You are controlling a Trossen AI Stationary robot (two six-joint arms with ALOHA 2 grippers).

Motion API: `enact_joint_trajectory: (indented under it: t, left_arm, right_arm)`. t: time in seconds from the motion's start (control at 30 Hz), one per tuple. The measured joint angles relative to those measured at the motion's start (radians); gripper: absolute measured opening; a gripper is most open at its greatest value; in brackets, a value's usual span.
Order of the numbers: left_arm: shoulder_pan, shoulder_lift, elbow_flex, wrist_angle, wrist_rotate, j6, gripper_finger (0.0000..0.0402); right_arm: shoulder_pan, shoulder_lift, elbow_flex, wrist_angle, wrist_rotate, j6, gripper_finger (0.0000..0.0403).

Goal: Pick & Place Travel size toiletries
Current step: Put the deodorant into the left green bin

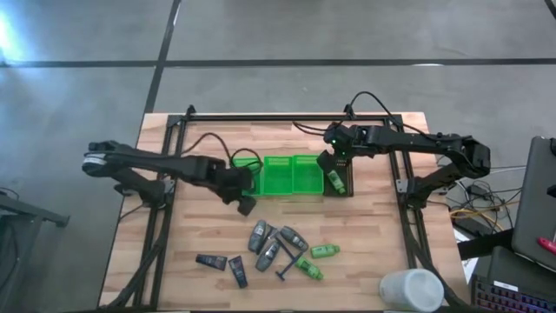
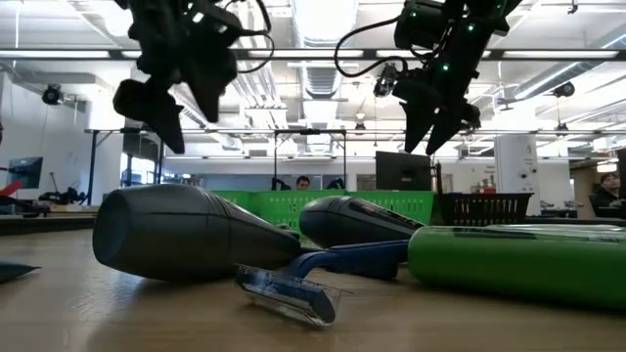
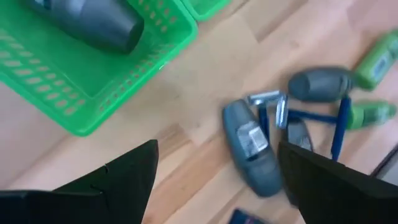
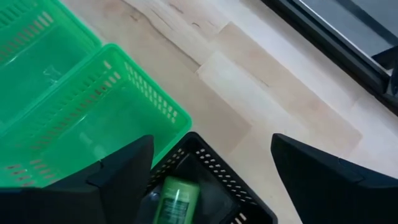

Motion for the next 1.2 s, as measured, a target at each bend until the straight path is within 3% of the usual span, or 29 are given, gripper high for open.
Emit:
enact_joint_trajectory:
  t: [0.3,0.53,0.77,0.93,1.2]
  left_arm:
    - [-0.102,0.207,0.153,-0.008,-0.035,-0.288,0.0332]
    - [-0.169,0.437,0.398,-0.254,-0.100,-0.285,0.0332]
    - [-0.190,0.607,0.503,-0.188,-0.124,-0.270,0.0332]
    - [-0.213,0.644,0.518,-0.191,-0.143,-0.310,0.0321]
    - [-0.262,0.588,0.492,-0.219,-0.192,-0.393,0.0296]
  right_arm:
    - [0.000,0.000,0.000,-0.004,-0.003,-0.057,0.0318]
    - [0.000,0.000,0.000,-0.006,-0.002,-0.057,0.0339]
    - [0.000,0.000,0.000,-0.055,-0.002,-0.053,0.0350]
    - [0.001,0.000,-0.001,-0.095,0.001,-0.057,0.0341]
    - [0.004,0.000,-0.008,-0.092,0.002,-0.052,0.0319]
